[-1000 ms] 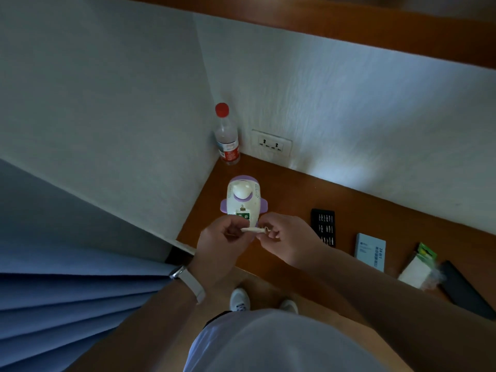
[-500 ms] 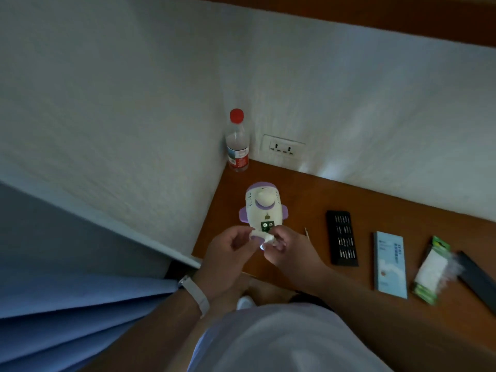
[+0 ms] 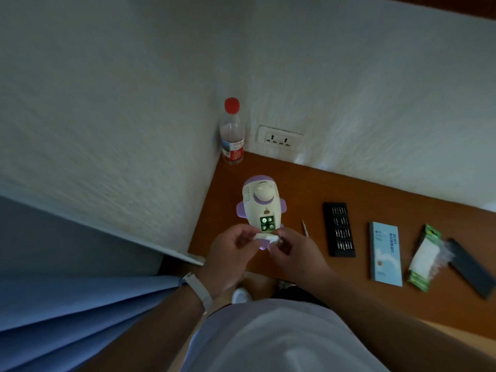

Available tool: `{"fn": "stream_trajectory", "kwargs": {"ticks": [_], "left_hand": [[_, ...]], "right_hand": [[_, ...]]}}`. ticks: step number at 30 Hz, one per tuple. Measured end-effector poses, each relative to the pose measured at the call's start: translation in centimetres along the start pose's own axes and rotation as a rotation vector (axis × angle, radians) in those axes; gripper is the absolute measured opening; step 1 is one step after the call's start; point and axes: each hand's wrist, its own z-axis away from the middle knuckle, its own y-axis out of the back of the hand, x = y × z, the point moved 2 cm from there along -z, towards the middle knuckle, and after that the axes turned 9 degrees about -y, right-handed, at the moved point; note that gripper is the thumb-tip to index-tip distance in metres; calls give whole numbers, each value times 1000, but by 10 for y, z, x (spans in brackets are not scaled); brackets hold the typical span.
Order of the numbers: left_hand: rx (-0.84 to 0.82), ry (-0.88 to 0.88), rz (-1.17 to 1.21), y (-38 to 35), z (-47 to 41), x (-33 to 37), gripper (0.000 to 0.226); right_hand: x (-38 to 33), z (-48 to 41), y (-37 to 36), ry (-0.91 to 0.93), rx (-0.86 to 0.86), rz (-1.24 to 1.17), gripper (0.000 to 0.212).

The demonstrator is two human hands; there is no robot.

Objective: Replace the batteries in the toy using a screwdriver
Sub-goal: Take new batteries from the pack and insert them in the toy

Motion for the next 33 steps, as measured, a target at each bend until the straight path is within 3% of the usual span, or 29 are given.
{"fn": "stream_trajectory", "kwargs": {"ticks": [9,13,20,24,33], "left_hand": [[-51,-55,-94,-1,-11,13,9],[0,-39,-99,-1,-13,13,13],[46,0,-49,-3,-13,13,15],[57,53,29,-7,-13,12,16],[234,74,90,-15,-12,11,14]], "right_hand": [[1,-4,7,-6,-17,-67,10],[-2,-5,8,2,-40,-44,7],[-5,-8,6,18,-78,-25,34],[-4,-8,7,9,-120,-84,19],[-1,-8,8,-39,-138,-145,15]]}}
